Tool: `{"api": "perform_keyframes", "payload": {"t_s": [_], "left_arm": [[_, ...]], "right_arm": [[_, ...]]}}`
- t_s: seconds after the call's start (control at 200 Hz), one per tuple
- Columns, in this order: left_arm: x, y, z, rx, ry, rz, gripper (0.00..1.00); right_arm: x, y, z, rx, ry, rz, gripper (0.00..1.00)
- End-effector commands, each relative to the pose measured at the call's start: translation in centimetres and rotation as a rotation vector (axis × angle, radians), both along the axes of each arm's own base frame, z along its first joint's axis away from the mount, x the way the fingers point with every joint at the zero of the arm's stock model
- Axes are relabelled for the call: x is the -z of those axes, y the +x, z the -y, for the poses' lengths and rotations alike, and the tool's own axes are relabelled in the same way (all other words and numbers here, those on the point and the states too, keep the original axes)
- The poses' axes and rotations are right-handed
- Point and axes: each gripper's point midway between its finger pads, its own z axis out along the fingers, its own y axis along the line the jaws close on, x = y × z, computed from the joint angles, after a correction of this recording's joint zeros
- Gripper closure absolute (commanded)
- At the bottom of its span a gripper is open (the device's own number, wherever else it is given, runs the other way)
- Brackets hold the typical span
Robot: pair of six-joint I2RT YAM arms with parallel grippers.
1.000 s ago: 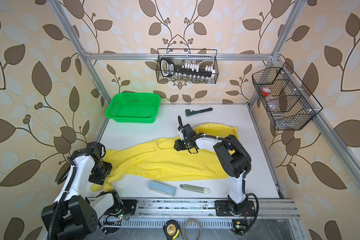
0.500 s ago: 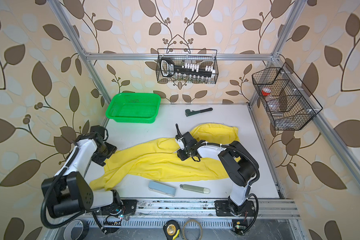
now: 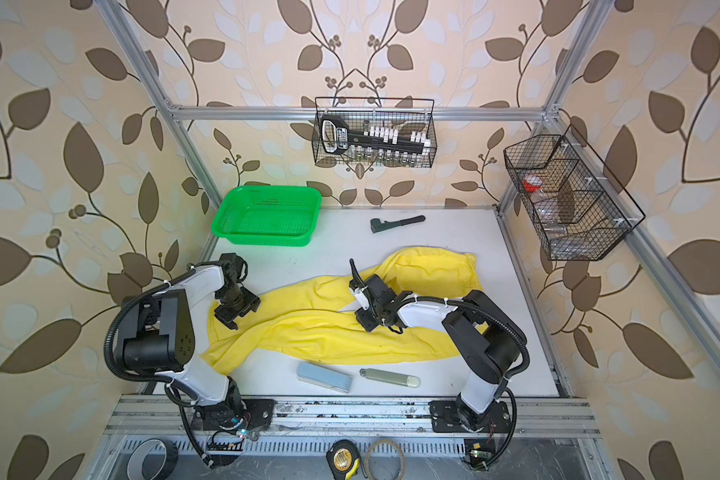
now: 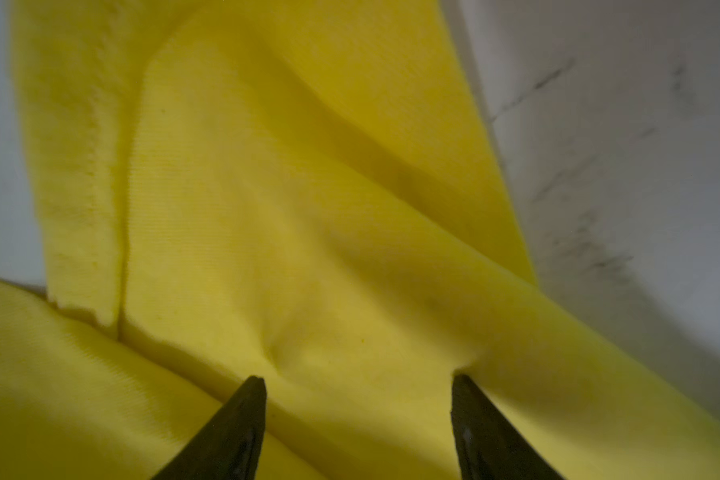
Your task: Fold and stack the trousers
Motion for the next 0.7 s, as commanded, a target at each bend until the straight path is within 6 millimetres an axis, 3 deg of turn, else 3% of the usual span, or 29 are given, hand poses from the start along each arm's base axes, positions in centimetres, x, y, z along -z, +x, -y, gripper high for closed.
{"api": "perform_keyframes", "payload": {"t_s": [0.0, 0.145, 0.305, 0.42, 0.49, 0.59, 0.695], "left_arm": [[0.7, -1.7, 0.4, 0.029, 0.014, -0.07, 0.33], [2.3, -3.4, 0.4, 0.025, 0.021, -0.122, 0.42], [3.4, -3.1, 0.5, 0.026, 0.009, -0.145, 0.71], [1.3, -1.7, -0.2, 0.05, 0.045, -0.122, 0.93], [-0.4, -0.7, -0.6, 0.064, 0.062, -0.095, 1.0], [-2.7, 0.5, -0.9, 0.088, 0.08, -0.058, 1.0], [-3.6, 1.1, -1.3, 0.105, 0.095, -0.049, 1.0]], "right_arm": [[2.0, -1.9, 1.4, -0.019, -0.072, -0.066, 0.52], [2.3, -1.9, 1.4, -0.015, -0.074, -0.074, 0.52], [2.1, -1.6, 1.7, -0.001, -0.073, -0.077, 0.52], [2.2, -1.7, 2.0, 0.011, -0.068, -0.084, 0.52], [2.3, -1.8, 2.1, 0.016, -0.066, -0.088, 0.52], [2.5, -2.0, 2.1, 0.019, -0.068, -0.093, 0.53], [2.5, -2.0, 2.0, 0.019, -0.059, -0.099, 0.53]]}}
